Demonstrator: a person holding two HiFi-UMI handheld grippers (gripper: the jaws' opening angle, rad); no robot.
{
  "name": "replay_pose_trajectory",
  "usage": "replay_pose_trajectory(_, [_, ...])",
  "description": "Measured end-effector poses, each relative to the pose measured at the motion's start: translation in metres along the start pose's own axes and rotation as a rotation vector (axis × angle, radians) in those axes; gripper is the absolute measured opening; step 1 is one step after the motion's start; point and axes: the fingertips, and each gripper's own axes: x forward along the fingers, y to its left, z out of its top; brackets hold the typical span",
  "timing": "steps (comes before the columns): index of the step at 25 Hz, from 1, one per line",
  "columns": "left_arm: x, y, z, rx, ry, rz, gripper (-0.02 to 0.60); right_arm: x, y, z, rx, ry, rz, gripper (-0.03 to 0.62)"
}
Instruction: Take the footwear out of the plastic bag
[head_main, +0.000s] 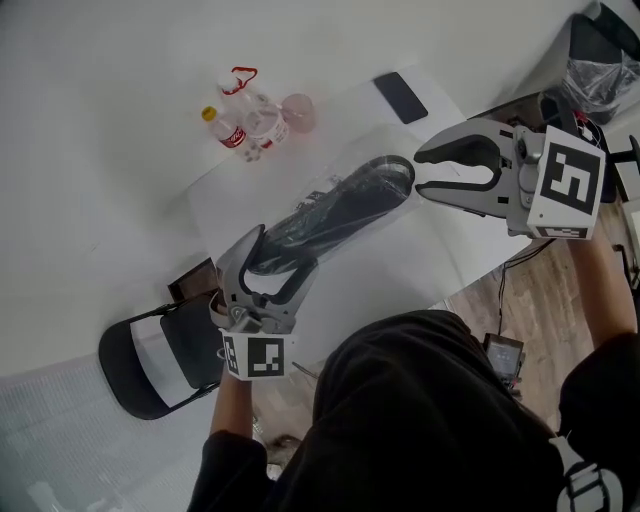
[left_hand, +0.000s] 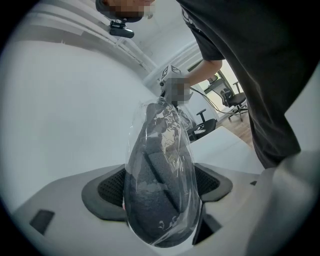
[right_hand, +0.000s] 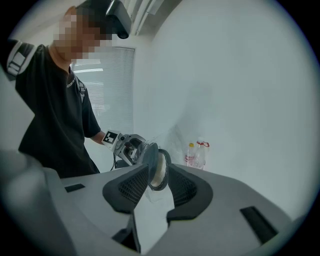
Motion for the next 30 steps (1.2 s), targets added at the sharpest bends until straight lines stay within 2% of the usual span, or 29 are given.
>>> replay_pose_trajectory(4, [-0.004,0.001,0.004,0.022,-0.016,0.003,0.423,0.004,0.001,0.002,0.008,0.024,0.011,0.142])
replay_pose_trajectory(7, [-0.005,0.002,-0.009,0.040,-0.034,-0.001,0.423,0.022,-0.001,-0.002,0.025,0.053,0.028,0.173])
replay_pose_trajectory(11, [-0.005,0.004,-0.021,0.034,-0.067,0.001,0.423,0.040,0.005,-0.003,0.033,0.091,0.057,0.175])
replay_pose_trajectory(22, [0.000,-0.005,-0.032,0.141,-0.053,-0.012,0.419,0.060,0.014,-0.030,-0.028,0.325,0.106,0.175])
replay_pose_trajectory(26, [0.002,-0.009,-0.026,0.167,-0.070,-0.018,0.417,0.072,0.029,-0.037,-0.046,0.372,0.159,0.175])
replay_pose_trajectory(29, [0.005,-0.013,-0.023,0.170,-0.073,-0.029,0.416,0.078,0.033,-0.043,-0.117,0.405,0.169,0.169])
replay_pose_trajectory(30, [0.006,-0.014,-0.023,0.166,-0.071,-0.034,0.416,0.079,0.032,-0.046,-0.140,0.417,0.161,0.146])
